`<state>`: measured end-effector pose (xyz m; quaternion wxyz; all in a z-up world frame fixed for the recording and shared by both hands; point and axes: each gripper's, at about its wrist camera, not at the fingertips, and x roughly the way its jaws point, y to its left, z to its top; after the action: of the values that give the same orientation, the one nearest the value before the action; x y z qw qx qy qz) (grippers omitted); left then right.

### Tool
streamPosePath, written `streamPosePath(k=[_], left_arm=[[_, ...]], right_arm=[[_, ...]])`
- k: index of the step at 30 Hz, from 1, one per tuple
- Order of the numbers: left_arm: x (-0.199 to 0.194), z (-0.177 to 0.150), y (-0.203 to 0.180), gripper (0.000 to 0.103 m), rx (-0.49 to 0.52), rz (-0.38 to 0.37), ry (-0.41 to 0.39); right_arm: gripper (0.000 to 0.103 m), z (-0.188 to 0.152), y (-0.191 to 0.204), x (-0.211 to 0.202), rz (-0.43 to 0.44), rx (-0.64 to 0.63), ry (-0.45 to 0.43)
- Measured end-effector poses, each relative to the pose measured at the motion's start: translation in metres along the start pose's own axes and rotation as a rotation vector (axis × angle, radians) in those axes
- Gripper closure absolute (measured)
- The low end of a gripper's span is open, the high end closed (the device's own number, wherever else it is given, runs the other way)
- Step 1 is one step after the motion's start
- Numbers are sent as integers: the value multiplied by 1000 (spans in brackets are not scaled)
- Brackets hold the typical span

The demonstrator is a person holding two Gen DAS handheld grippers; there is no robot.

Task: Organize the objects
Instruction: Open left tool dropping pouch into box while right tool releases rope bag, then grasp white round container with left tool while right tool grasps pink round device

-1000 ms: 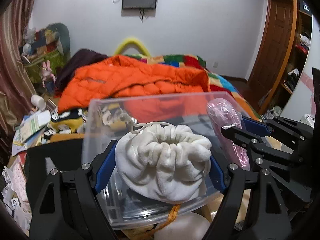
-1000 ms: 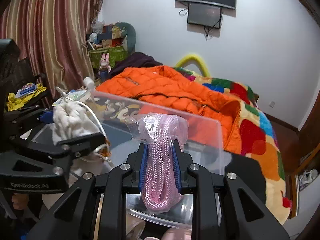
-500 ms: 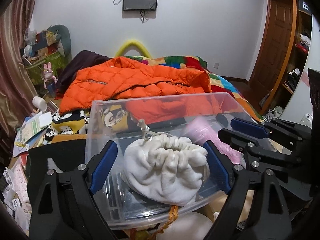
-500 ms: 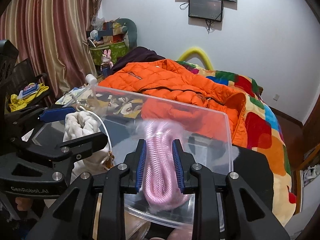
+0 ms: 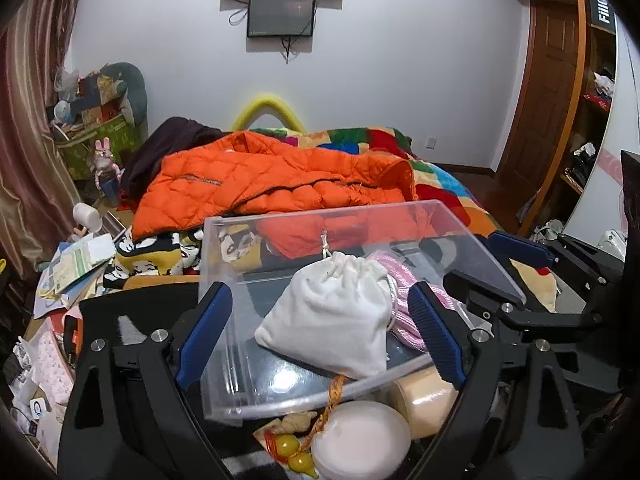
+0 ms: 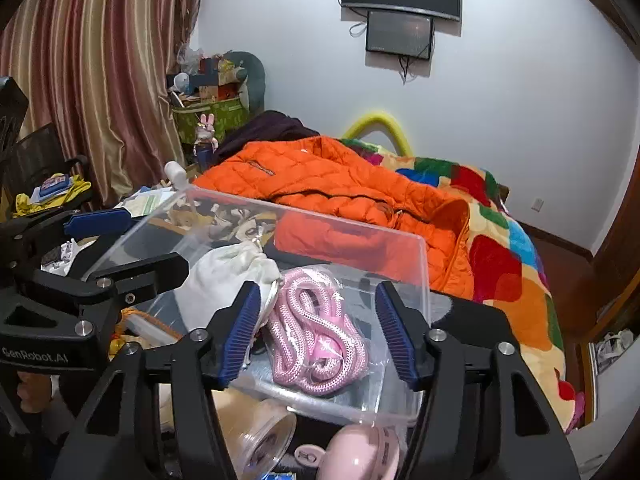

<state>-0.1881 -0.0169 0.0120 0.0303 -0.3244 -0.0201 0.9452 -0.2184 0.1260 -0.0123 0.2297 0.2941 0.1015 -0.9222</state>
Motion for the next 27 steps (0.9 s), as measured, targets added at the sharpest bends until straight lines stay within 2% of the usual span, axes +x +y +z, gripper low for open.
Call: streamPosePath(k=[2, 13, 27], left_arm=[[-9, 0, 0, 9, 0, 5, -16], [-45, -12, 12, 8, -12, 16, -24], [-38, -68, 10, 8, 10, 43, 78]], right_arm=[[38, -1, 1, -9, -13, -8, -19], [32, -11, 4, -48, -37, -12, -57], [32, -53, -15, -58, -44, 53, 3]])
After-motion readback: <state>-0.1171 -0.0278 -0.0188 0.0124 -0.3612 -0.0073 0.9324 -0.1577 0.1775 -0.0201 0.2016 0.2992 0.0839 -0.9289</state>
